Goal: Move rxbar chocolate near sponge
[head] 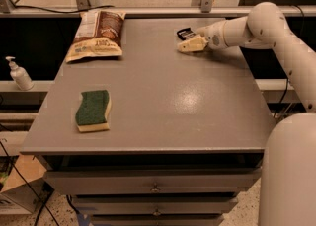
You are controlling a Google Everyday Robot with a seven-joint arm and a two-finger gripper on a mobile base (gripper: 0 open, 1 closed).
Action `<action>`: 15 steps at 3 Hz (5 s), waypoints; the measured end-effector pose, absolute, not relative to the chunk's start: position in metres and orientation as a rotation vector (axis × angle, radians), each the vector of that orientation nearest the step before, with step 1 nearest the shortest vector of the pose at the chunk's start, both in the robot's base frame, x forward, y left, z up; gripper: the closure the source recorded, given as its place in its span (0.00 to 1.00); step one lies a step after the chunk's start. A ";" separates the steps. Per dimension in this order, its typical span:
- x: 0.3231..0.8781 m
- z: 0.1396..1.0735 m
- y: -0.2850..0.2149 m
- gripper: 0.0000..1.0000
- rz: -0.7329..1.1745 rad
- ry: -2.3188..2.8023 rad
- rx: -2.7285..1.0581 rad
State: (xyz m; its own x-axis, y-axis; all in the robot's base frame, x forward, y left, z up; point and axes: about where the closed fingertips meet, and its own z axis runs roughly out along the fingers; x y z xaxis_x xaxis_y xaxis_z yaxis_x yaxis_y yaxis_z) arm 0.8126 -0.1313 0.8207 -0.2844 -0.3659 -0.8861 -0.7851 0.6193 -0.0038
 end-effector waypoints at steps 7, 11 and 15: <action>0.683 0.925 -0.036 1.00 0.453 1.725 -1.419; 0.508 0.853 0.061 0.82 1.025 1.504 -1.776; 0.504 0.850 0.069 0.00 1.036 1.498 -1.794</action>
Offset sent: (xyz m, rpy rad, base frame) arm -0.0805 0.0364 0.0383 -0.0313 -0.0279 0.1316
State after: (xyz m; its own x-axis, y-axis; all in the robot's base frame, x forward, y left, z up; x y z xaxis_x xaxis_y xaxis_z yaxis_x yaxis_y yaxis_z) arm 0.5036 0.0688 0.8497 0.0694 -0.5301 -0.8451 -0.9777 -0.2043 0.0478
